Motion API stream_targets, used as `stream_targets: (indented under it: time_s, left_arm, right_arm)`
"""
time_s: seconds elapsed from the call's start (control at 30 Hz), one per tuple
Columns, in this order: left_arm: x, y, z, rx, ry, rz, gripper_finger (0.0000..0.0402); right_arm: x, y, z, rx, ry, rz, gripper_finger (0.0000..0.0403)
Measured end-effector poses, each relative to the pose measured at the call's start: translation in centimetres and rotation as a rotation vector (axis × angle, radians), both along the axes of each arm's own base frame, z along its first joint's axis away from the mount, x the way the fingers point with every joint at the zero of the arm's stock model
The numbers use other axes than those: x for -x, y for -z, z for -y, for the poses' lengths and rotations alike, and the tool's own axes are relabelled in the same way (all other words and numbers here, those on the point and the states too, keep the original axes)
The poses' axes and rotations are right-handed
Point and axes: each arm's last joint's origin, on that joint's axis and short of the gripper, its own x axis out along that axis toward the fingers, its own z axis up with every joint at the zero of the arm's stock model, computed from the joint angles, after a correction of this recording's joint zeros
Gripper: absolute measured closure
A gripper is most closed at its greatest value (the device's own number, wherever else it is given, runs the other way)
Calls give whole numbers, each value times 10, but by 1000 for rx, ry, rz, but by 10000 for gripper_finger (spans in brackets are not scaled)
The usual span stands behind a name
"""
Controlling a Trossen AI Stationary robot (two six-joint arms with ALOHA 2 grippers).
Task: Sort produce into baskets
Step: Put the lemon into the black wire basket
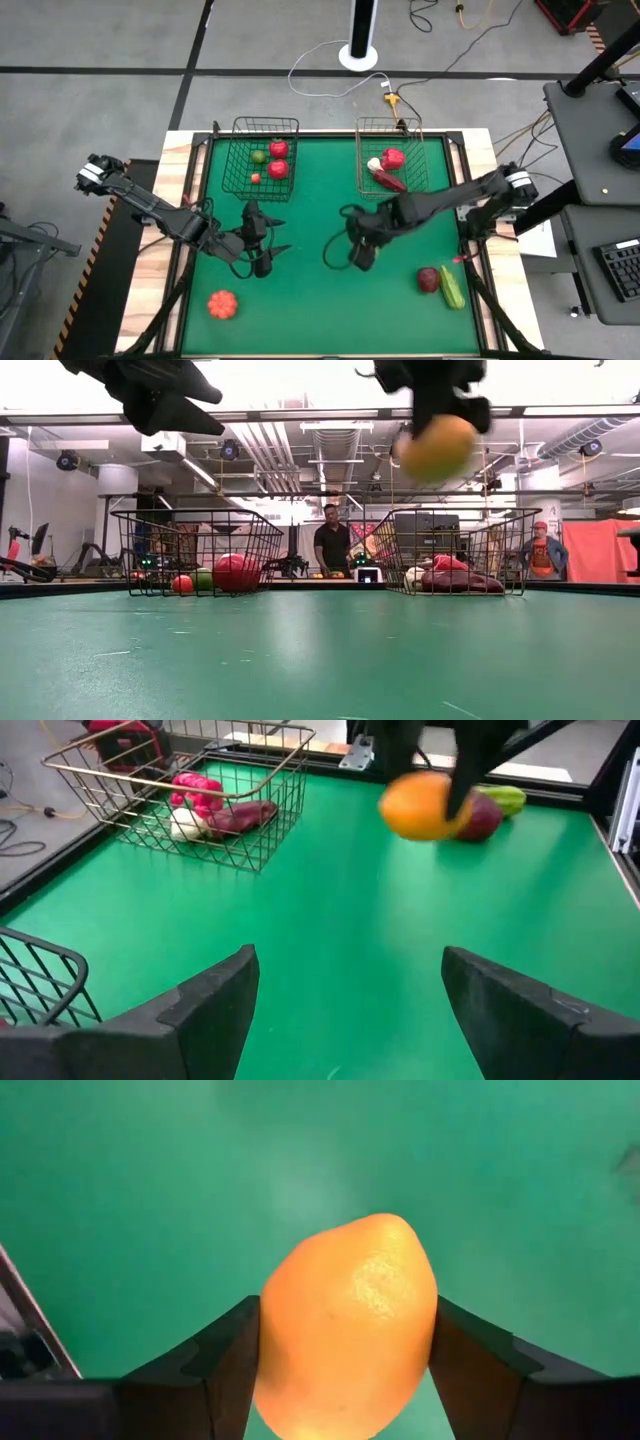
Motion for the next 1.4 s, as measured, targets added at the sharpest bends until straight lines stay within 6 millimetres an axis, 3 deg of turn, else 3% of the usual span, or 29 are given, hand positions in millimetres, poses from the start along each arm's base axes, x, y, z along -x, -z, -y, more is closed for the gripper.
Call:
stream_targets:
  time_s: [0.3, 0.63, 0.83, 1.07, 1.23, 1.4]
  left_arm:
    - [-1, -4, 1, 11, 1, 12, 107]
    - [-4, -64, 2, -109, 36, 36, 112]
    - [17, -96, -8, -142, -58, -174, 119]
    - [58, -128, -24, 9, -205, -382, 122]
    - [69, -131, -26, 127, -224, -456, 122]
    - [66, -121, -23, 154, -217, -517, 122]
  right_arm:
    - [-20, -56, 25, 219, -127, 241, 165]
    - [-61, -71, 71, 511, -216, 588, 164]
    - [-102, -55, 99, 673, -231, 766, 163]
    - [-144, 1, 130, 764, -220, 795, 162]
    - [-160, 38, 142, 776, -211, 783, 150]
    - [-163, 49, 147, 764, -193, 771, 131]
